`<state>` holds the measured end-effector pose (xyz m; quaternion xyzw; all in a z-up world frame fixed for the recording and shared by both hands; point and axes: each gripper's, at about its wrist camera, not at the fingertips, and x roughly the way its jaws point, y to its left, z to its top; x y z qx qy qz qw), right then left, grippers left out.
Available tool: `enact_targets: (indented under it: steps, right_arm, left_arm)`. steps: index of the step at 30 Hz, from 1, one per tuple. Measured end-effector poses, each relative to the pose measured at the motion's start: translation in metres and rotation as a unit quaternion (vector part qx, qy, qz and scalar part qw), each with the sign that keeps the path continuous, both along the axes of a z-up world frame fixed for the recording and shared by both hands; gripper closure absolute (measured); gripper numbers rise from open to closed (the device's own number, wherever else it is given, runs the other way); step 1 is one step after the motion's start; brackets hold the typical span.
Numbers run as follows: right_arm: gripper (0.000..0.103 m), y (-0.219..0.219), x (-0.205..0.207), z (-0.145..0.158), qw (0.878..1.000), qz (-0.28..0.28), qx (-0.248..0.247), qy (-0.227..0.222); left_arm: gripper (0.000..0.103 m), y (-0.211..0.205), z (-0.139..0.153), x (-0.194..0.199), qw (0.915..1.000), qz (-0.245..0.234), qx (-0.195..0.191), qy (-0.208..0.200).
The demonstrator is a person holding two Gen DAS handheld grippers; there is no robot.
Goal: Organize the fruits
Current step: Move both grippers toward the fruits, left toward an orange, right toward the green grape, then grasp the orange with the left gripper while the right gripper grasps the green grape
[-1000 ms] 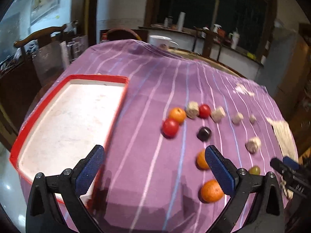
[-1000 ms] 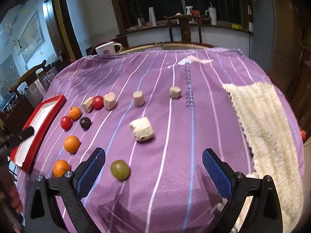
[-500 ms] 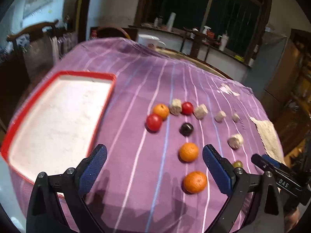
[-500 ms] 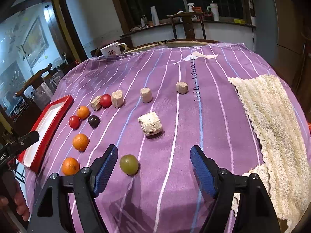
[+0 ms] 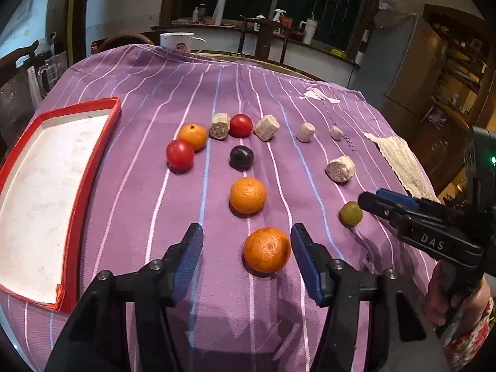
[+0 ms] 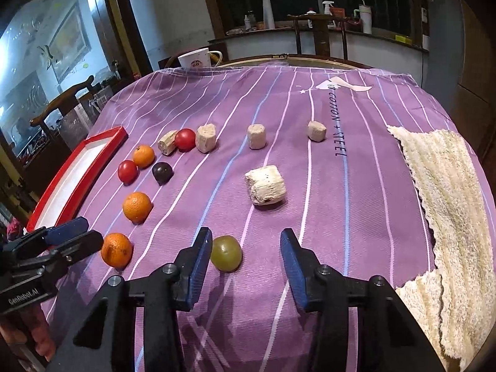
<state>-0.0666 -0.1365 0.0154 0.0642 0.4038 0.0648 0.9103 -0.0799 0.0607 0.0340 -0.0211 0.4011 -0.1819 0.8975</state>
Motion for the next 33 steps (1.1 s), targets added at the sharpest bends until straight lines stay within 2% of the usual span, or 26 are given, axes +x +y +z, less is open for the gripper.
enact_targets:
  steps: [5, 12, 14, 15, 17, 18, 21, 28, 33]
  right_arm:
    - [0.053, 0.01, 0.004, -0.006, 1.0, 0.012, -0.005, 0.006]
    - [0.053, 0.014, 0.013, -0.016, 0.999, 0.013, -0.016, 0.025]
    - [0.053, 0.015, 0.015, -0.02, 0.999, 0.013, -0.02, 0.032]
    - [0.053, 0.016, 0.014, -0.02, 0.999, 0.012, -0.022, 0.029]
    - [0.055, 0.017, 0.014, -0.02, 0.999, 0.014, -0.026, 0.028]
    - [0.061, 0.018, 0.014, -0.02, 0.999, 0.016, -0.029, 0.027]
    - [0.075, 0.02, 0.012, -0.019, 0.999, 0.024, -0.021, 0.027]
    - [0.076, 0.024, 0.004, -0.007, 0.999, 0.026, -0.015, 0.016]
    - [0.076, 0.039, -0.004, 0.012, 0.999, 0.047, -0.001, 0.001]
  left_arm:
    - [0.045, -0.008, -0.004, -0.001, 0.9998, -0.014, 0.012, 0.002]
    - [0.045, -0.024, -0.022, 0.011, 0.9987, -0.021, 0.029, 0.036]
    - [0.045, -0.028, -0.024, 0.012, 0.9985, -0.019, 0.037, 0.035]
    - [0.047, -0.029, -0.025, 0.012, 0.9984, -0.021, 0.038, 0.036]
    - [0.068, -0.031, -0.025, 0.011, 0.9983, -0.019, 0.046, 0.031]
    - [0.068, -0.031, -0.025, 0.011, 0.9982, -0.018, 0.048, 0.029]
    - [0.069, -0.028, -0.024, 0.011, 0.9987, -0.014, 0.038, 0.032]
    - [0.069, -0.005, -0.008, 0.004, 0.9997, 0.007, 0.012, 0.02]
    - [0.069, 0.043, 0.018, 0.002, 0.9982, 0.059, -0.01, -0.004]
